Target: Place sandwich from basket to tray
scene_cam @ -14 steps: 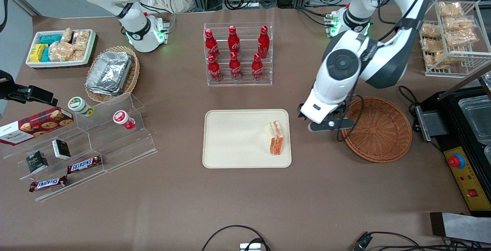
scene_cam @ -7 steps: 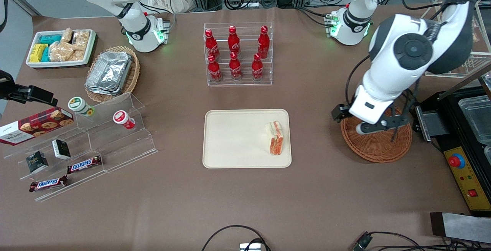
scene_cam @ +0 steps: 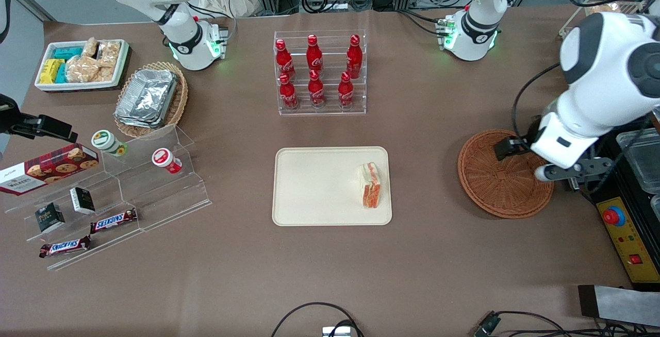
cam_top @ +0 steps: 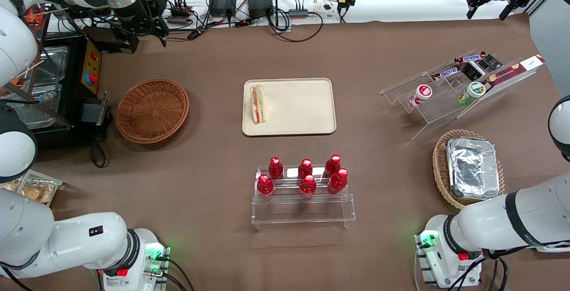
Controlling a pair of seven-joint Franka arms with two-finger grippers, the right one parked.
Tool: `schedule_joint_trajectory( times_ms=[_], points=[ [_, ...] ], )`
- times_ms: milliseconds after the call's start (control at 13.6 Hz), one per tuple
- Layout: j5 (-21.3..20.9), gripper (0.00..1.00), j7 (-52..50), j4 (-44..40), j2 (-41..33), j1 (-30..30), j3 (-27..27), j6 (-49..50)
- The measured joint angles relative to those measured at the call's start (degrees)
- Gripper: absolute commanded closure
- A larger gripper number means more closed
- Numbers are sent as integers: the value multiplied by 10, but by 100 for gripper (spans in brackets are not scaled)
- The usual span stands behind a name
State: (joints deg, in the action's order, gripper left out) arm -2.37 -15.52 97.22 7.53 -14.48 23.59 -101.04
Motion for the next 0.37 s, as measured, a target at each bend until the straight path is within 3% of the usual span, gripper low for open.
schedule_joint_trajectory(
  times_ms=[368],
  points=[
    [2,0,32,-47,10,-39,-1,53]
  ],
)
